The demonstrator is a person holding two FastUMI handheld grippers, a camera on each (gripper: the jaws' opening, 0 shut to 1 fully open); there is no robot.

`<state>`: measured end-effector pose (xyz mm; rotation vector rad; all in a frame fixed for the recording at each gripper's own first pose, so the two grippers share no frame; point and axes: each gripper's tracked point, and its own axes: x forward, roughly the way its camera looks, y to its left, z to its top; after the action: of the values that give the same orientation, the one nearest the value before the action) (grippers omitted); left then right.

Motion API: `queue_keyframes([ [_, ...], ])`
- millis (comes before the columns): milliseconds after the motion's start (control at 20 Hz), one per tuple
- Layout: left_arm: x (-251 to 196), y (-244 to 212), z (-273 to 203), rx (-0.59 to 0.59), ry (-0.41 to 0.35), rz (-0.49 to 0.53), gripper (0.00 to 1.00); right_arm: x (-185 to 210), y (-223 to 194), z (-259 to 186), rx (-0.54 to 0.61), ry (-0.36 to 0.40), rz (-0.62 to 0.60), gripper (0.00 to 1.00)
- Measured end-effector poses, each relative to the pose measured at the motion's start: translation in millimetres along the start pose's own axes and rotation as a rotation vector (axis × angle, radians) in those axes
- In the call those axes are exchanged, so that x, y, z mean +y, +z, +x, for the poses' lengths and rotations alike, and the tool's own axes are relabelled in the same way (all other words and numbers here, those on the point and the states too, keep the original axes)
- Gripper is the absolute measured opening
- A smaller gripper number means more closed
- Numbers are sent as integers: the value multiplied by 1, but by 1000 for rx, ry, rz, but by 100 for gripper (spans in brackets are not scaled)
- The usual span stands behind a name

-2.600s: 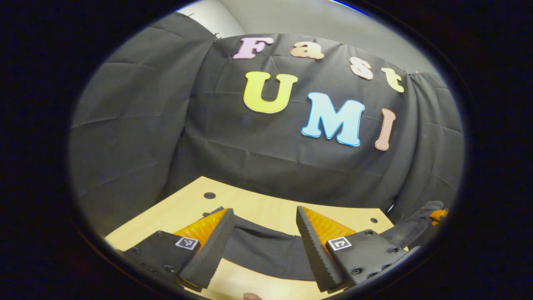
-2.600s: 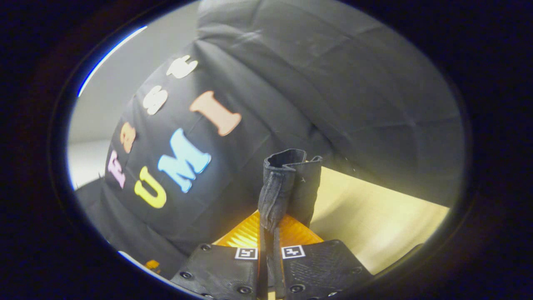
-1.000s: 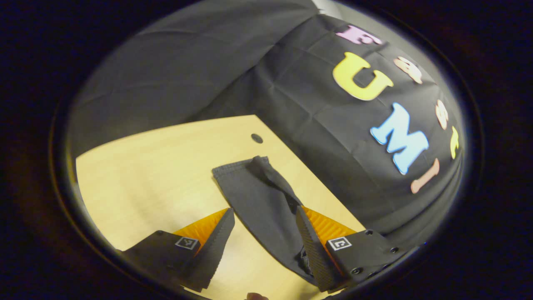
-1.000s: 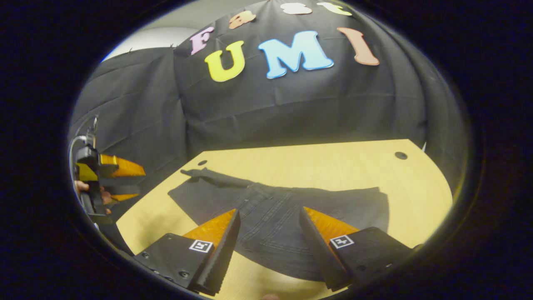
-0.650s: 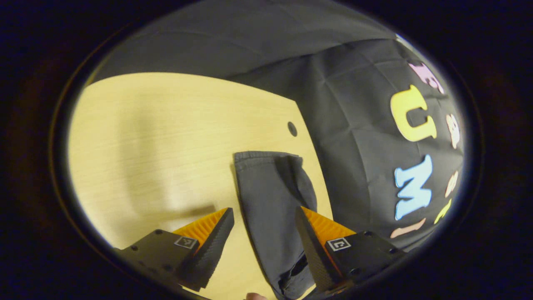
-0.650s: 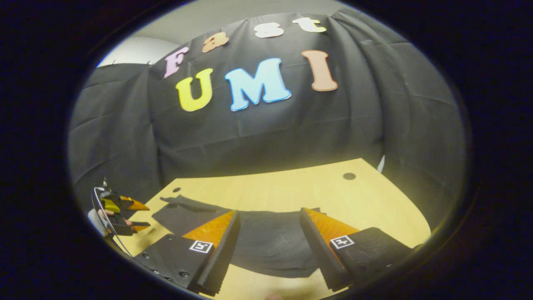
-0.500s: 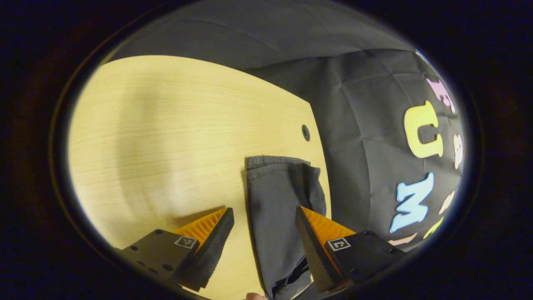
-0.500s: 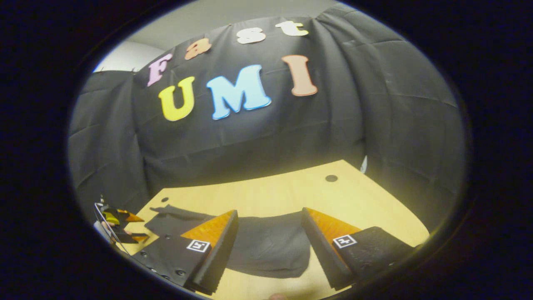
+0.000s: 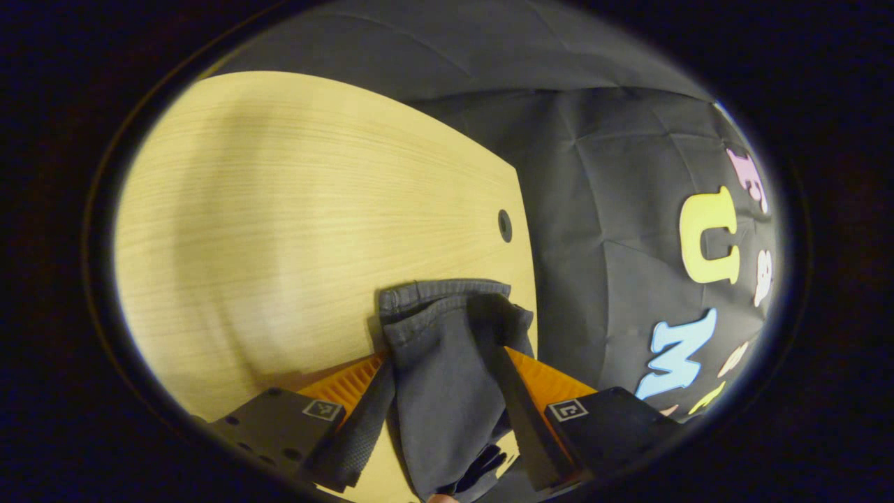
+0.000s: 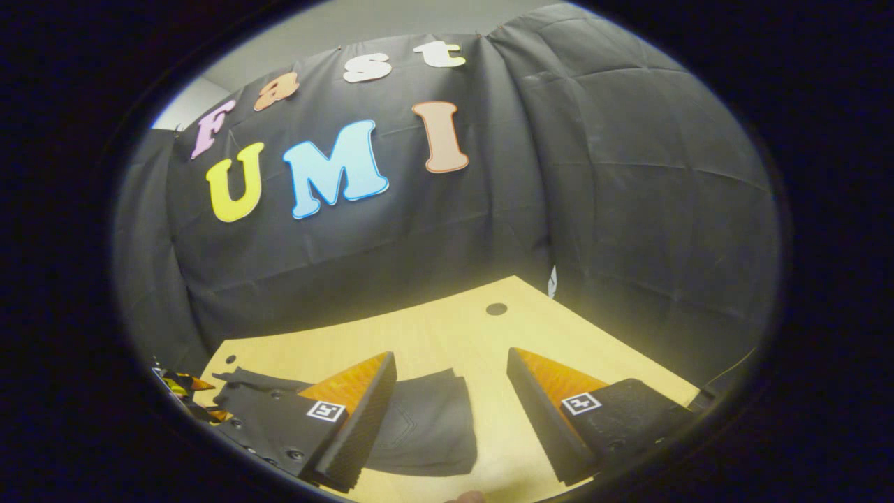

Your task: Grasp the waist and the cuffs of the jeans and fold them to make the two legs overlap; first hold the waist and fold one-third of the jeans toward the cuffs, then hold the cuffs and fold the remaining one-third in the same direction to finish folding.

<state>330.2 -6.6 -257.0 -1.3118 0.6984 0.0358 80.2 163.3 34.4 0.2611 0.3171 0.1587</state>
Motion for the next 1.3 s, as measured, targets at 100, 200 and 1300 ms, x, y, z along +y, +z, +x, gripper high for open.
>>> queue_keyframes([
  [100,-7,5,19,-11,-42,-59,89,4,1,3,13,3,-7,96],
  [200,-5,-3,38,-16,-51,-67,66,5,2,2,18,9,-6,96],
  [1300,-211,-147,-101,80,-472,304,10,14,11,-18,2,127,-28,96],
])
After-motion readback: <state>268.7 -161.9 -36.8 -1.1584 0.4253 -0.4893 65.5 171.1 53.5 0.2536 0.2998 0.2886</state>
